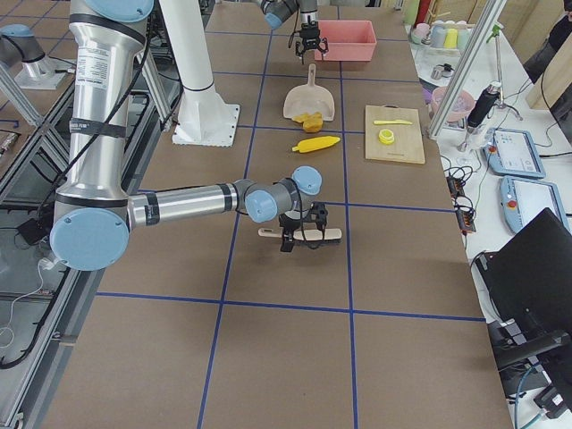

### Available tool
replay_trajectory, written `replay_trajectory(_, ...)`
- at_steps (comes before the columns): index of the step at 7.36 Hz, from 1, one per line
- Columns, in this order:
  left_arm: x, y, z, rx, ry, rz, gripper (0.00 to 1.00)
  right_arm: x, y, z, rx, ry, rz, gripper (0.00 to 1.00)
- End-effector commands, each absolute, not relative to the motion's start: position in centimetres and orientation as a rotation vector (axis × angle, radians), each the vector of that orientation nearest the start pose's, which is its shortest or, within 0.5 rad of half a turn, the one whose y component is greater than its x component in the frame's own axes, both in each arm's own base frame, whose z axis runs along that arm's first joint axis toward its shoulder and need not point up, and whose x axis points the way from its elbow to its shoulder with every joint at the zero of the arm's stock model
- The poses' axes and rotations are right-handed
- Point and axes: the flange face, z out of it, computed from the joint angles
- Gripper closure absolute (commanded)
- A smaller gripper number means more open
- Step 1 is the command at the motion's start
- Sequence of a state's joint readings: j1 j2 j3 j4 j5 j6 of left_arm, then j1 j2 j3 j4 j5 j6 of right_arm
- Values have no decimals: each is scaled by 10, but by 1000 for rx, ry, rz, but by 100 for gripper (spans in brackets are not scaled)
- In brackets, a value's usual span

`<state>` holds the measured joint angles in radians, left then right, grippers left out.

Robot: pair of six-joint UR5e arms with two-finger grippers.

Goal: Sweep and dump trash into bin
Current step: 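Grasp the white dustpan handle with the left gripper while the right reaches for the brush, then lift the white-handled brush with the right gripper toward the dustpan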

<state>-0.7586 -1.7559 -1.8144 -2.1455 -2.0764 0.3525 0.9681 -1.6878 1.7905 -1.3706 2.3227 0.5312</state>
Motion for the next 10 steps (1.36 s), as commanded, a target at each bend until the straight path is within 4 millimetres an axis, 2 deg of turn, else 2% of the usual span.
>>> replay_trajectory(1, 370, -448, 394, 868, 747, 1293, 2, -214, -414, 589, -172, -777, -192, 8)
replay_trajectory(2, 372, -447, 394, 868, 749, 1294, 2, -218, -413, 592, -176, -767, -197, 43)
replay_trajectory(3, 376, -443, 395, 865, 756, 1303, 2, -218, -413, 593, -180, -768, -196, 90)
replay_trajectory(4, 381, -440, 396, 866, 760, 1313, 3, -217, -412, 588, -182, -773, -187, 100)
replay_trajectory(6, 386, -437, 391, 862, 798, 1340, 7, -207, -417, 582, -211, -807, -166, 100)
replay_trajectory(7, 388, -438, 389, 860, 810, 1345, 6, -197, -425, 571, -216, -819, -138, 100)
replay_trajectory(8, 388, -437, 388, 864, 813, 1346, 6, -188, -427, 544, -208, -831, -121, 100)
replay_trajectory(9, 388, -436, 386, 864, 825, 1351, 6, -189, -448, 502, -194, -844, -106, 100)
replay_trajectory(10, 388, -433, 383, 860, 847, 1360, 6, -202, -480, 443, -176, -851, -106, 100)
